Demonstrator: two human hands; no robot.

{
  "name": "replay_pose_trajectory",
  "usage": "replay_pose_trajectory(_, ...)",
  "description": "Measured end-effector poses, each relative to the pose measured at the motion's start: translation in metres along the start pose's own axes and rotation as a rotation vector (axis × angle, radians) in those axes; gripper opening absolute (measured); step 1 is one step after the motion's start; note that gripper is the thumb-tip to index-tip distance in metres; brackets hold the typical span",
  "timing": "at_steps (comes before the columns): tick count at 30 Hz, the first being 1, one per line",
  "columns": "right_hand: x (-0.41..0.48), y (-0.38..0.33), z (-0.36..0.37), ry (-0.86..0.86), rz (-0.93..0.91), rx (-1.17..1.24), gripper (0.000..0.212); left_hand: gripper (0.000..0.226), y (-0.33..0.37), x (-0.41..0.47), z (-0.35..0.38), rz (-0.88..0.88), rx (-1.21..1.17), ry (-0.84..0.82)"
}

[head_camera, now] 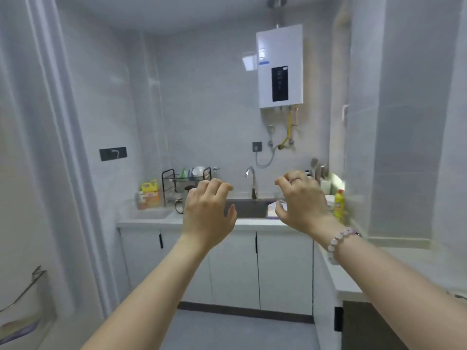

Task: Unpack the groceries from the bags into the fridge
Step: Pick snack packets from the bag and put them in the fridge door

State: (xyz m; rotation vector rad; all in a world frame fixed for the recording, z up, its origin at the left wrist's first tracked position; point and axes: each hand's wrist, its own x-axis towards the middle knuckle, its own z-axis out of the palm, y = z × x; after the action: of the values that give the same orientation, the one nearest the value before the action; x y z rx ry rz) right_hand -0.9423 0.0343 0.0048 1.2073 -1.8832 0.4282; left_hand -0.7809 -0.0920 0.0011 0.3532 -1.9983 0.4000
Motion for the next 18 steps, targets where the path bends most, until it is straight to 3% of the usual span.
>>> replay_pose_trajectory(11,-0.101,0.231,-0.019,-0.066,0.244,-0.317,0.048,0.046,0.198,0.062,0.145,0.081,-0.28,-0.126)
replay_pose_trajectory(18,-0.184,0.333,-0.039,-0.203,0.47,-0.422,0.043,0.048,0.339,0.069,0.215,0.192,-0.479,-0.15)
